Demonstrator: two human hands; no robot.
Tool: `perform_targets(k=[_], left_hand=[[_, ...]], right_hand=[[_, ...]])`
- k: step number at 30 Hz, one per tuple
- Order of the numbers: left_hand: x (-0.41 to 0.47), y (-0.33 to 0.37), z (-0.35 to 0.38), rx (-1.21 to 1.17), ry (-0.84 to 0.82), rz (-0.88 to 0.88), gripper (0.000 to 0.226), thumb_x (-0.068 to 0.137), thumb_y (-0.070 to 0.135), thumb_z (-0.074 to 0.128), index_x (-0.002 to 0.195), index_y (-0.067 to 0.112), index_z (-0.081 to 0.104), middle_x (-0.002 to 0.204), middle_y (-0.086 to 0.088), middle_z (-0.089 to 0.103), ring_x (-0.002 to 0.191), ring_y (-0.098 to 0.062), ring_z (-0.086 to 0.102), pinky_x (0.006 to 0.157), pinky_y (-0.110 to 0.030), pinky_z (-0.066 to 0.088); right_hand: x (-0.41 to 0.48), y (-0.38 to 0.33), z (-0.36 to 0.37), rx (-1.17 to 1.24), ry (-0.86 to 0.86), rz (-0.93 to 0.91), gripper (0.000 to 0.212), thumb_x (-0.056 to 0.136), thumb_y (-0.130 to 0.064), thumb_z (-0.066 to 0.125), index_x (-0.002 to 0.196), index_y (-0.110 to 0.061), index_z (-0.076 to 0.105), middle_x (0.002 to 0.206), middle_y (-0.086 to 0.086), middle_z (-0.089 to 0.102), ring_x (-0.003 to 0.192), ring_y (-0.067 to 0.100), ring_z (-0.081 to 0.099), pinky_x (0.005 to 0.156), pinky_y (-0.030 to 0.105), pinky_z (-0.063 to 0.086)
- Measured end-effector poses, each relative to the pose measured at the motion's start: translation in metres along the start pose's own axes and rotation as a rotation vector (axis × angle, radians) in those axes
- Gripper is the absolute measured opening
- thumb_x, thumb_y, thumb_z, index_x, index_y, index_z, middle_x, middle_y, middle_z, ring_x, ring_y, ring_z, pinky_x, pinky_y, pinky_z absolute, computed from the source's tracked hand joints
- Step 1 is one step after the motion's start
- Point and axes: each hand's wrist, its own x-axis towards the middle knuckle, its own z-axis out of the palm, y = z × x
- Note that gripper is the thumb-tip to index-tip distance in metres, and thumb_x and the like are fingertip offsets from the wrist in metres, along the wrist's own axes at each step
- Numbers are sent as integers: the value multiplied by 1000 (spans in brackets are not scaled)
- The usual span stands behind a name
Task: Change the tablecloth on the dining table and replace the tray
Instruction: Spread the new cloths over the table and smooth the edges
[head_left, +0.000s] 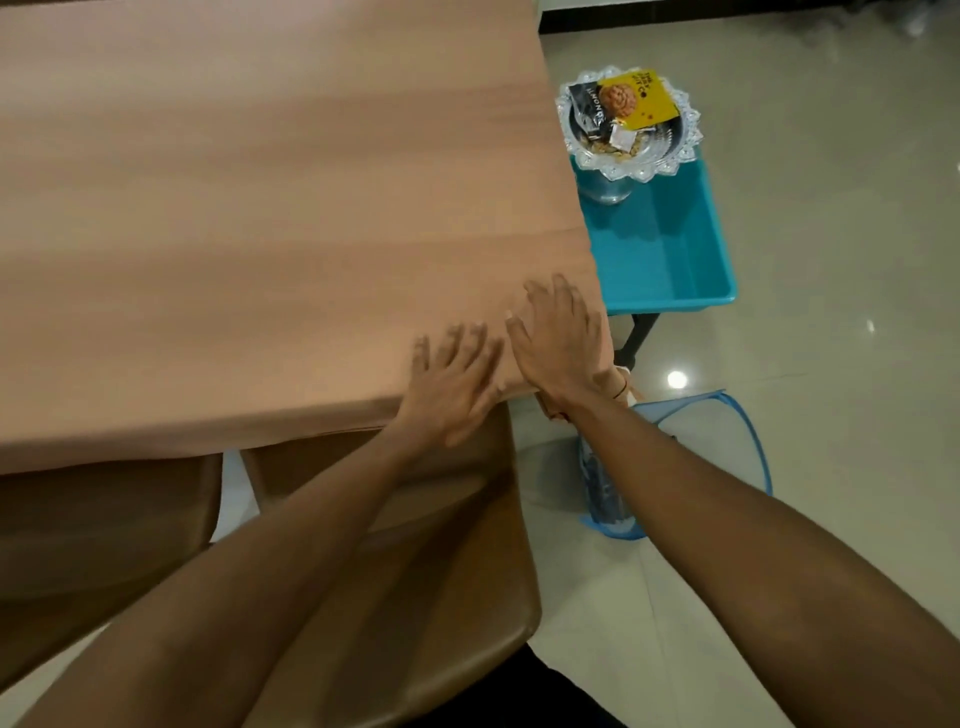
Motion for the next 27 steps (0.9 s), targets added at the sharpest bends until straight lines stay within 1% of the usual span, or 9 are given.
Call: perform_targets(k=[4, 8, 11, 14, 17, 19, 22, 23, 27], left_hand=[[8, -8, -3, -192, 148, 55, 56, 104, 51, 19, 149, 25, 38, 163, -1, 25, 151, -22, 15, 122, -53, 10], [30, -51, -7, -352, 413, -41, 45, 102, 42, 34, 126, 18, 62, 142, -7, 55, 138, -26, 43, 113, -49, 31], [51, -81, -13, -425, 457, -131, 45, 103, 41, 34, 127, 16, 62, 141, -8, 56, 138, -26, 43, 115, -46, 30], [75, -95, -21, -432, 489, -140, 45, 105, 41, 34, 129, 14, 60, 145, -9, 53, 141, -26, 39, 117, -47, 27], [99, -93, -28, -438, 504, -173, 43, 104, 38, 37, 132, 14, 59, 149, -10, 48, 144, -27, 35, 119, -48, 25], [116, -89, -31, -441, 502, -194, 44, 102, 38, 38, 131, 14, 59, 150, -11, 47, 144, -28, 34, 118, -50, 25], [142, -82, -38, -436, 518, -208, 44, 100, 37, 38, 130, 14, 60, 150, -11, 47, 144, -30, 35, 117, -51, 25], [153, -80, -41, -444, 530, -226, 44, 99, 37, 38, 130, 14, 60, 149, -11, 48, 144, -30, 35, 117, -51, 25], [209, -76, -63, -460, 544, -331, 50, 96, 40, 35, 131, 15, 59, 150, -9, 47, 145, -28, 32, 119, -49, 22]], right_hand=[[28, 16, 6, -52, -69, -93, 59, 102, -55, 29, 154, -26, 31, 165, 7, 25, 152, 29, 21, 121, 55, 17], [26, 41, 0, 8, -47, 187, 68, 102, -59, 34, 159, -25, 20, 166, 12, 19, 152, 34, 20, 121, 56, 23], [24, 42, -6, 43, -16, 265, 70, 103, -55, 37, 161, -22, 17, 168, 11, 15, 154, 32, 15, 123, 56, 18], [51, 26, -13, 41, 45, 26, 63, 105, -52, 35, 159, -22, 24, 167, 8, 19, 154, 30, 17, 123, 55, 18], [94, 7, -11, -31, -42, -216, 60, 105, -53, 31, 159, -28, 24, 168, 6, 19, 154, 29, 18, 121, 53, 16], [121, 13, -10, -89, -90, -141, 61, 104, -56, 28, 159, -31, 23, 169, 6, 16, 155, 29, 15, 120, 59, 16], [151, 36, -12, -1, -83, 192, 64, 103, -55, 31, 161, -29, 18, 170, 8, 8, 156, 29, 7, 120, 64, 15], [160, 41, -13, 11, -56, 191, 65, 103, -53, 33, 161, -26, 18, 170, 8, 9, 156, 29, 7, 120, 63, 15], [221, 17, -8, 13, 32, -216, 62, 103, -53, 32, 158, -25, 27, 167, 8, 21, 154, 30, 19, 121, 58, 20]])
